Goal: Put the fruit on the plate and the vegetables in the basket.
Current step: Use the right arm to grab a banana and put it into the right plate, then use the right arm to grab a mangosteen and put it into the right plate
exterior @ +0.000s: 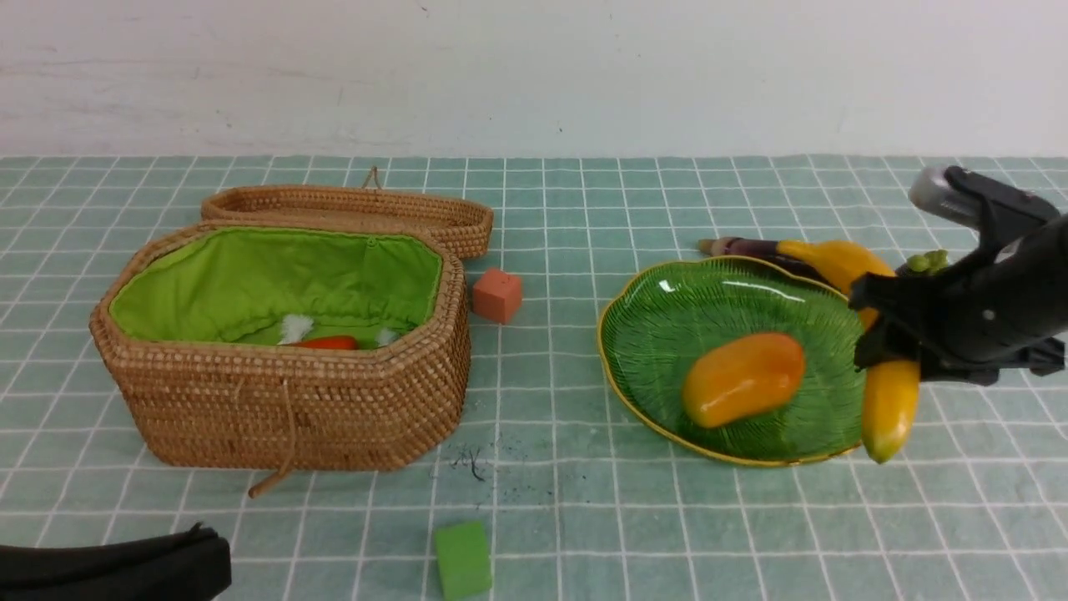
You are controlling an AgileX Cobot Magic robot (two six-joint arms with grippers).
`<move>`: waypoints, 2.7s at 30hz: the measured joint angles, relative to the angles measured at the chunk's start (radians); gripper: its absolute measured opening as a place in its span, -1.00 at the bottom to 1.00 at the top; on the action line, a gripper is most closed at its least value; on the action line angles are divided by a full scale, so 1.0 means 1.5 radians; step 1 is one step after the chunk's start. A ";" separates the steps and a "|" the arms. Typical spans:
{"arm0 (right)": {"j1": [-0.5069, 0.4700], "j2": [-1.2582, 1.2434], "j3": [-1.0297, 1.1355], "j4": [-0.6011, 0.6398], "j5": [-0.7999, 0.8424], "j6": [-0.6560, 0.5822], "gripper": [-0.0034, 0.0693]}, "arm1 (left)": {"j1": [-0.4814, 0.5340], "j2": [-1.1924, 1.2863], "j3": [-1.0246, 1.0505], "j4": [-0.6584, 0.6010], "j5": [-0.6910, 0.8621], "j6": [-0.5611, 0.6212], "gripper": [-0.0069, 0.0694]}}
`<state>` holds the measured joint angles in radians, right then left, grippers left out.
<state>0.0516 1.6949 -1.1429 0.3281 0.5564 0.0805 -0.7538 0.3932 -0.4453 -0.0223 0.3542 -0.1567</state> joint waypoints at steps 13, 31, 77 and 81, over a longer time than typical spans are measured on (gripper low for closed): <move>-0.003 0.105 -0.137 -0.011 0.040 -0.020 0.67 | 0.000 0.001 0.000 -0.001 -0.010 0.000 -0.85; -0.162 0.323 -0.569 -0.070 0.271 -0.208 0.60 | 0.000 0.001 0.000 -0.018 -0.035 0.000 -0.85; 0.064 0.272 -0.420 0.042 0.440 -0.224 0.70 | 0.000 0.001 0.000 0.003 -0.103 0.000 -0.77; 0.088 0.272 -0.387 0.024 0.411 -0.206 0.70 | 0.000 0.001 0.000 0.006 -0.102 0.000 -0.77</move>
<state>0.1829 2.1027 -1.7238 0.3646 1.1728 -0.2285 -0.7538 0.3943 -0.4453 -0.0136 0.2018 -0.1567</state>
